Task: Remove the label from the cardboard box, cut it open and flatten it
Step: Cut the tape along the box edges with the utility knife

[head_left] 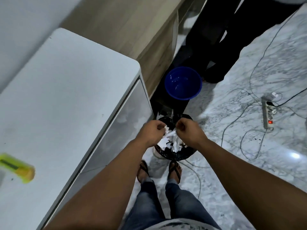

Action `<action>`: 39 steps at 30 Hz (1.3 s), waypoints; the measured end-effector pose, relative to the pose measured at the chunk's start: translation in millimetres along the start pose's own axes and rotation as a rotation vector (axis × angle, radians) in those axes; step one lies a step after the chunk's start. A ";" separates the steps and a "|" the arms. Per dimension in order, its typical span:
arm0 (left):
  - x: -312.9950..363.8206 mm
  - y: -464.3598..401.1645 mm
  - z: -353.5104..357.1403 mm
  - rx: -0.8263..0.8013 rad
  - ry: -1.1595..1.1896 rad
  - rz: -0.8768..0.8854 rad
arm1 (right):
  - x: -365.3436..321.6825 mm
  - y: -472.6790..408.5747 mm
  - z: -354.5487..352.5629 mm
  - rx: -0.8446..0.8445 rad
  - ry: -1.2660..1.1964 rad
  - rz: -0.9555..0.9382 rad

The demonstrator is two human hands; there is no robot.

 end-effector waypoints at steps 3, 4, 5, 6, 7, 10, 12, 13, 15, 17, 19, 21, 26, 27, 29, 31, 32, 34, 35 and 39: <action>8.4 18.6 -36.9 0.125 0.034 0.030 | -39.1 -1.8 -15.9 0.003 0.008 -0.081; 10.7 25.5 -48.8 0.163 0.045 0.040 | -54.1 -3.0 -20.9 0.011 0.005 -0.116; 12.2 33.3 -61.0 0.199 0.062 0.040 | -70.7 -3.6 -25.6 0.021 0.000 -0.155; 13.5 41.1 -73.4 0.240 0.082 0.042 | -88.0 -3.8 -29.5 0.031 -0.001 -0.194; 14.0 48.8 -86.2 0.282 0.101 0.042 | -105.9 -3.1 -32.8 0.041 0.001 -0.234; 14.6 77.2 -127.4 0.398 0.121 0.060 | -161.5 2.1 -32.5 0.039 0.000 -0.353; 10.6 100.0 -157.1 0.490 0.130 0.066 | -201.1 8.6 -25.3 0.034 -0.007 -0.446; 5.3 111.5 -171.6 0.534 0.144 0.062 | -221.0 13.2 -19.6 0.028 -0.009 -0.491; -10.6 136.0 -199.2 0.611 0.177 0.038 | -259.2 25.5 -3.5 0.008 -0.004 -0.566; -33.8 161.1 -224.0 0.680 0.210 -0.005 | -293.3 40.4 17.4 -0.021 -0.001 -0.624; -62.1 189.0 -246.5 0.761 0.235 -0.043 | -323.2 58.2 42.5 -0.055 0.004 -0.677; -94.8 218.8 -265.2 0.838 0.255 -0.083 | -349.6 78.8 71.2 -0.096 0.003 -0.735; -189.0 293.3 -296.1 0.970 0.306 -0.195 | -402.3 132.6 150.2 -0.194 -0.005 -0.841; -208.8 308.1 -300.1 0.993 0.321 -0.214 | -411.1 143.3 166.4 -0.213 0.003 -0.859; -245.2 338.7 -307.2 1.033 0.358 -0.257 | -427.0 163.8 197.6 -0.250 0.011 -0.884; -280.6 366.9 -313.8 1.082 0.337 -0.306 | -439.0 181.2 224.0 -0.272 0.012 -0.891; -295.9 381.1 -316.9 1.106 0.280 -0.342 | -443.3 188.1 235.6 -0.278 0.017 -0.893; -329.2 403.1 -322.0 1.157 0.230 -0.403 | -448.0 196.8 256.5 -0.286 0.046 -0.889; -340.9 411.7 -323.4 1.180 0.282 -0.396 | -449.2 199.0 265.4 -0.293 0.060 -0.884; -378.9 432.0 -328.0 1.268 0.289 -0.440 | -446.2 198.5 289.7 -0.240 0.228 -0.867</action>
Point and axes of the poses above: each hand's wrist, its own y-axis away from the middle knuckle, its own z-axis out of the palm, x = y × z, the point moved 7 cm from there along -y, towards the middle knuckle, and after that the axes turned 9 degrees about x, right-handed, at the moved point
